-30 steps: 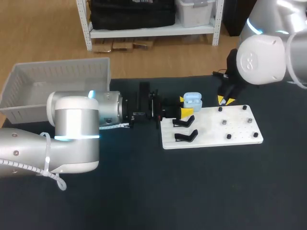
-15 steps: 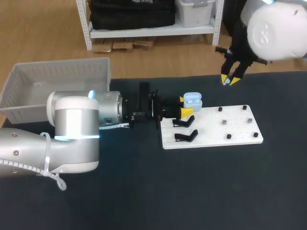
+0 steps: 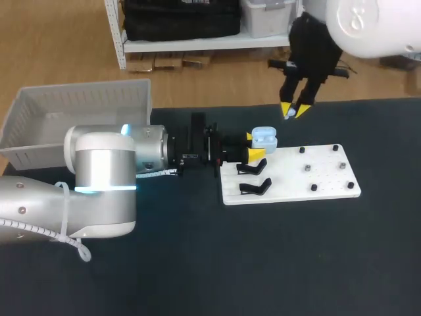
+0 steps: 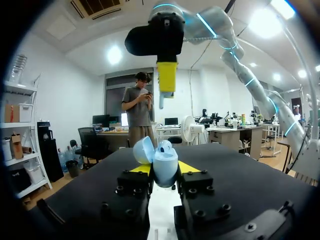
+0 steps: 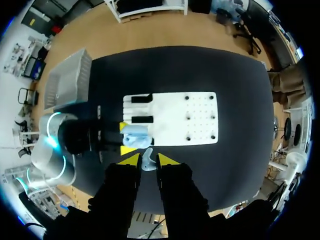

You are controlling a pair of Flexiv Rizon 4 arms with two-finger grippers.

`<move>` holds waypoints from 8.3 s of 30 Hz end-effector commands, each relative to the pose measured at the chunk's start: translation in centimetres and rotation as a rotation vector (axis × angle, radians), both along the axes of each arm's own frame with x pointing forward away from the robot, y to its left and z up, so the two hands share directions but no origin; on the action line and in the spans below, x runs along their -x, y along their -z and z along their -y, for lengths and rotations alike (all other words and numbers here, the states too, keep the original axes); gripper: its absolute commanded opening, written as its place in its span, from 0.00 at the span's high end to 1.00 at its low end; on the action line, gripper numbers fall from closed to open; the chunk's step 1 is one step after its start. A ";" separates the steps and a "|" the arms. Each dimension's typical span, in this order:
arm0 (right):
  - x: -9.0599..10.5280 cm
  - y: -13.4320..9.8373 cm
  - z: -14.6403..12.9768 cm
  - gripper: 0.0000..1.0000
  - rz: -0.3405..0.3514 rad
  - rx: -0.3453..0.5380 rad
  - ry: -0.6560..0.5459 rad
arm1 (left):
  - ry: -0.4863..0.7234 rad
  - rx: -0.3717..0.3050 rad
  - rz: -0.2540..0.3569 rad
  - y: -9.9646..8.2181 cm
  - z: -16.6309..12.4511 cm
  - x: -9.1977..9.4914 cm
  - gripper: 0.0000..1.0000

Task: Pick up each earbud case from the left stands, insert the matching earbuds, close the lid, and place the case in the box.

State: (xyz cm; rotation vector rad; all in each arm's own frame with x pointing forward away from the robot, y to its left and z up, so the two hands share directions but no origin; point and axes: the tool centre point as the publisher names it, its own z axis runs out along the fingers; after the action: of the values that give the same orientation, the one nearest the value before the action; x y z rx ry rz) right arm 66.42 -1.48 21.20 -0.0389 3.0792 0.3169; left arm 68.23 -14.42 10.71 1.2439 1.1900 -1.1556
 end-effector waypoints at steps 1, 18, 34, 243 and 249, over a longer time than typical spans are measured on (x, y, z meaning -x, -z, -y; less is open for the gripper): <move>0.7 -0.2 -1.4 1.00 -0.013 -0.017 -0.009 | -0.007 0.004 0.004 0.1 0.1 0.2 1.00; 0.9 -0.3 -1.8 1.00 -0.019 -0.024 -0.035 | -0.007 0.004 0.004 0.1 0.1 0.2 1.00; 0.8 1.5 -4.2 1.00 -0.028 0.083 -0.306 | -0.007 0.004 0.004 0.1 0.1 0.2 1.00; -3.2 3.3 3.9 0.00 0.143 -0.017 0.079 | -0.382 -0.254 -0.052 -3.9 -14.9 -1.2 1.00; -3.2 3.3 3.9 0.00 0.143 -0.017 0.079 | -0.552 -0.300 -0.145 -3.1 -20.8 -4.4 1.00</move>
State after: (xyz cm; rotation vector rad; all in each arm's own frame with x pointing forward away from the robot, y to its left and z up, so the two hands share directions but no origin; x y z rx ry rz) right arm 69.92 -5.24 17.89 0.0514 2.9471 0.3245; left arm 73.43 2.83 12.74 1.0717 1.6871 -0.7895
